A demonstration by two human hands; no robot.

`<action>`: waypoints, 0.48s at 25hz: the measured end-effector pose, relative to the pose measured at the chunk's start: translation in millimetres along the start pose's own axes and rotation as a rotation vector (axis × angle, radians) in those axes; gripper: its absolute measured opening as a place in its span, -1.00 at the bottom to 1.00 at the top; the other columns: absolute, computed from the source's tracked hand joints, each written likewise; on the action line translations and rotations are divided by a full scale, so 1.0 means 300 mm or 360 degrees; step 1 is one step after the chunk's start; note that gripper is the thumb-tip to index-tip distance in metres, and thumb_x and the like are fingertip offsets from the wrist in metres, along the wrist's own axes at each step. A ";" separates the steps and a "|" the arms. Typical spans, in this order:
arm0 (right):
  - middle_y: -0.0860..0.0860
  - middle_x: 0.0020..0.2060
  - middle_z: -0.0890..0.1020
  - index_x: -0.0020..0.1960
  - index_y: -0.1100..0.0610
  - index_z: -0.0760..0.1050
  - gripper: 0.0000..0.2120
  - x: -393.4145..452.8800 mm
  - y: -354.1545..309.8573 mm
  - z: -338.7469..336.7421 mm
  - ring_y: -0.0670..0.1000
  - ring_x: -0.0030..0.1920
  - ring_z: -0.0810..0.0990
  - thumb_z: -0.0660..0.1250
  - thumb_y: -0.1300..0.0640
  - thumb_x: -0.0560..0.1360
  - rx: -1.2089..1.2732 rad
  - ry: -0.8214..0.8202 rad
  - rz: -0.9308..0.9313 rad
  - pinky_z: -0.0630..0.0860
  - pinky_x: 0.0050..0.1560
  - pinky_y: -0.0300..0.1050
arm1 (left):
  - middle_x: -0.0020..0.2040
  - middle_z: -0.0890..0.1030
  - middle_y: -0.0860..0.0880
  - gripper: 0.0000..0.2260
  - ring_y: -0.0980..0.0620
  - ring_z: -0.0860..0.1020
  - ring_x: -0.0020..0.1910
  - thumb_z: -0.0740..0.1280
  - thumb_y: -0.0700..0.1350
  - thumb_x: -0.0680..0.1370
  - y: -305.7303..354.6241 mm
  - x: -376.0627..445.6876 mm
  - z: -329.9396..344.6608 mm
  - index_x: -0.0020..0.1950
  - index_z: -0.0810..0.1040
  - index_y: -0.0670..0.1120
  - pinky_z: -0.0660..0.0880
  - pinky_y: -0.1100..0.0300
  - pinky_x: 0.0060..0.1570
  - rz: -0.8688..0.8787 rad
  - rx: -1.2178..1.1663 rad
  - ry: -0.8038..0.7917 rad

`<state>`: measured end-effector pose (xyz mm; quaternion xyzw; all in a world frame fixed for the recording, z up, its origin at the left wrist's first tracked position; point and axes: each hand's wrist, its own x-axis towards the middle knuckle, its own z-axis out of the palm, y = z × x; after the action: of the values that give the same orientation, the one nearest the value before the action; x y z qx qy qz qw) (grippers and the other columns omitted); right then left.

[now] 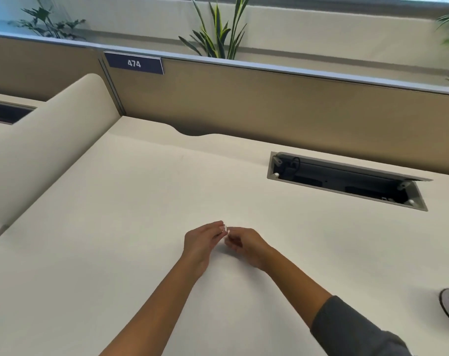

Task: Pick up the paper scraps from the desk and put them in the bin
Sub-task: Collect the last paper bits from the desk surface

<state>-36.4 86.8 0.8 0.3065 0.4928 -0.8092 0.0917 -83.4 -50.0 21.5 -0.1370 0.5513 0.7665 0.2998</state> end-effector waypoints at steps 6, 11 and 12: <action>0.14 -0.23 0.53 -0.03 0.31 0.51 -0.78 -0.247 0.069 -0.159 0.02 -0.29 0.47 0.12 0.25 0.64 0.1123 0.0240 0.0217 0.50 -0.17 -0.13 | -0.19 0.73 0.05 -0.77 0.15 0.69 -0.13 0.37 -0.29 0.39 -0.111 -0.161 0.197 -0.14 0.75 -0.01 0.58 0.33 -0.09 0.0237 0.1231 -0.0357; 0.17 -0.18 0.54 -0.13 0.25 0.46 -0.75 -0.392 0.044 -0.305 0.06 -0.19 0.51 0.08 0.27 0.64 0.1244 0.0242 0.0120 0.48 -0.05 -0.14 | -0.12 0.72 0.02 -0.76 0.15 0.66 -0.12 0.34 -0.29 0.41 -0.210 -0.285 0.399 -0.08 0.74 -0.04 0.49 0.41 -0.26 0.0465 0.1818 -0.0488; 0.18 -0.16 0.54 -0.14 0.24 0.46 -0.74 -0.413 0.035 -0.329 0.10 -0.12 0.54 0.07 0.26 0.65 0.1277 0.0236 0.0086 0.48 0.06 -0.09 | -0.10 0.72 0.00 -0.74 0.12 0.66 -0.09 0.31 -0.30 0.43 -0.227 -0.304 0.431 -0.06 0.74 -0.04 0.51 0.38 -0.23 0.0494 0.1872 -0.0507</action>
<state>107.0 146.8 33.3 0.3882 0.1352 -0.9103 -0.0497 45.1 56.3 64.8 0.2484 0.8427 0.3805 0.2887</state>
